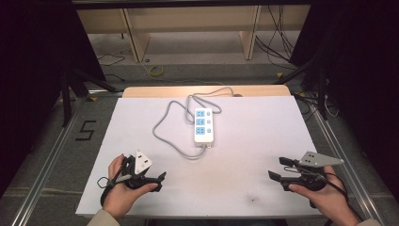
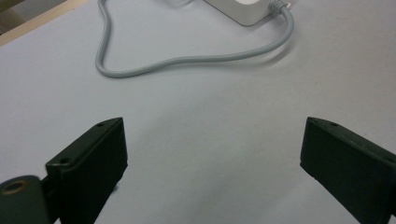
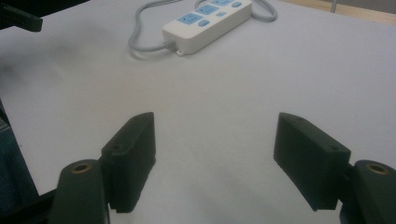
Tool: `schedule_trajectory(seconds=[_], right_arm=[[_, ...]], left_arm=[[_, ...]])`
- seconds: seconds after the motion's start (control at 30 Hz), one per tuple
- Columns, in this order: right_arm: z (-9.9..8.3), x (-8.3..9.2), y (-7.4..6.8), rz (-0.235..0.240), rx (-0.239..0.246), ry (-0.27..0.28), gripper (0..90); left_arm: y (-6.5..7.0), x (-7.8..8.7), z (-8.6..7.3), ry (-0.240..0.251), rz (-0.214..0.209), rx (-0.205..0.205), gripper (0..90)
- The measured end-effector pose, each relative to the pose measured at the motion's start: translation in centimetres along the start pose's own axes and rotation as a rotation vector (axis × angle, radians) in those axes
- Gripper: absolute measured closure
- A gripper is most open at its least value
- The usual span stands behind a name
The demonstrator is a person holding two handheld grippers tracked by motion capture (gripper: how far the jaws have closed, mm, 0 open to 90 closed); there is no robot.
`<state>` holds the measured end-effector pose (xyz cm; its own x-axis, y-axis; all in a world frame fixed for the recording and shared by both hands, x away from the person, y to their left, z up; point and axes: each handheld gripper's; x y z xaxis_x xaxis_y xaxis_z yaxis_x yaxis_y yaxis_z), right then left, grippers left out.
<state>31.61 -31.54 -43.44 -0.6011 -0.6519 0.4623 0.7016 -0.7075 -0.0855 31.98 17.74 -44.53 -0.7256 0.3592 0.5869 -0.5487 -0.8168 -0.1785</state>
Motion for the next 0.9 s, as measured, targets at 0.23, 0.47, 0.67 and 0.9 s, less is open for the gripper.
schedule_trajectory(seconds=[0.23,0.47,0.67,0.9], right_arm=[[0.1,-0.1,0.0,-0.007,0.006,0.000,39.1],[0.5,-0.2,0.3,-0.017,0.020,-0.007,56.9],[1.1,-0.9,0.5,-0.043,0.064,-0.018,76.9],[1.9,-1.8,0.4,-0.058,0.083,-0.021,88.9]], left_arm=[[0.2,0.0,0.0,-0.003,0.011,-0.001,7.6],[0.1,-0.2,0.0,-0.010,0.010,0.002,8.9],[0.2,-0.3,0.0,-0.011,0.007,-0.001,9.2],[0.4,-0.3,0.1,-0.009,-0.001,-0.014,9.5]])
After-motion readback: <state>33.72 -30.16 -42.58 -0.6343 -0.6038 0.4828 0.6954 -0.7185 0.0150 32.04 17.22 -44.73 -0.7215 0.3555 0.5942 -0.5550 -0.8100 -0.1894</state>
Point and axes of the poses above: each handheld gripper's, and its own axes: x roughly backward along the jaws, z roughly out of its top, y roughly to its right, and after that the axes turned 4 degrees about y, right-handed
